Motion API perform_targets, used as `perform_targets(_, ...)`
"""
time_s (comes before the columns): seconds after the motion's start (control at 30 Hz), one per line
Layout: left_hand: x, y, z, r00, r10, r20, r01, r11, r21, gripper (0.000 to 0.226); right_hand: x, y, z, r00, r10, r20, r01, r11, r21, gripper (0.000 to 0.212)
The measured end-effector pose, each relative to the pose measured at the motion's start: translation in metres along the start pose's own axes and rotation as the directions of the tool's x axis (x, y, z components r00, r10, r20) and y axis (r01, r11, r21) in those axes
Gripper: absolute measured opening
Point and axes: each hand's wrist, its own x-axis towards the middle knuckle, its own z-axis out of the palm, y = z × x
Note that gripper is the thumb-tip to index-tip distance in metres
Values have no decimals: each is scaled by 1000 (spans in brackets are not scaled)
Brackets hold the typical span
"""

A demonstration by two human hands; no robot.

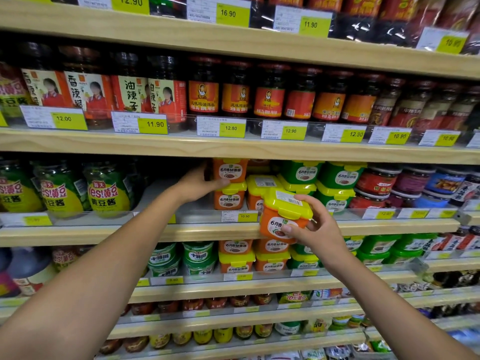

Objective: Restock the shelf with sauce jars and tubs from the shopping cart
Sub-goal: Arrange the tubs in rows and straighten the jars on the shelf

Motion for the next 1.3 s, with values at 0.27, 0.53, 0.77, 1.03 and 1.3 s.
perform_targets(0.27, -68, 4, 41, 819, 271, -506, -207, 962, 180, 10, 10, -4, -5, 999, -20, -33, 19, 999, -38, 66)
perform_targets(0.53, -88, 50, 95, 958, 213, -195, -246, 955, -168, 53, 40, -7, 9, 997, -25, -67, 26, 999, 18, 95)
perform_targets(0.77, -76, 54, 104, 918, 220, -330, -269, 957, -110, 61, 58, -8, 13, 994, -111, -8, 110, 991, -79, 77)
perform_targets(1.03, -58, 50, 111, 900, 179, -397, -229, 970, -82, 59, 79, -3, 16, 990, -135, -29, 126, 969, -211, 44)
perform_targets(1.3, -47, 49, 108, 904, 164, -395, -151, 986, 65, 55, 95, 8, 16, 974, -192, -118, 146, 937, -318, 50)
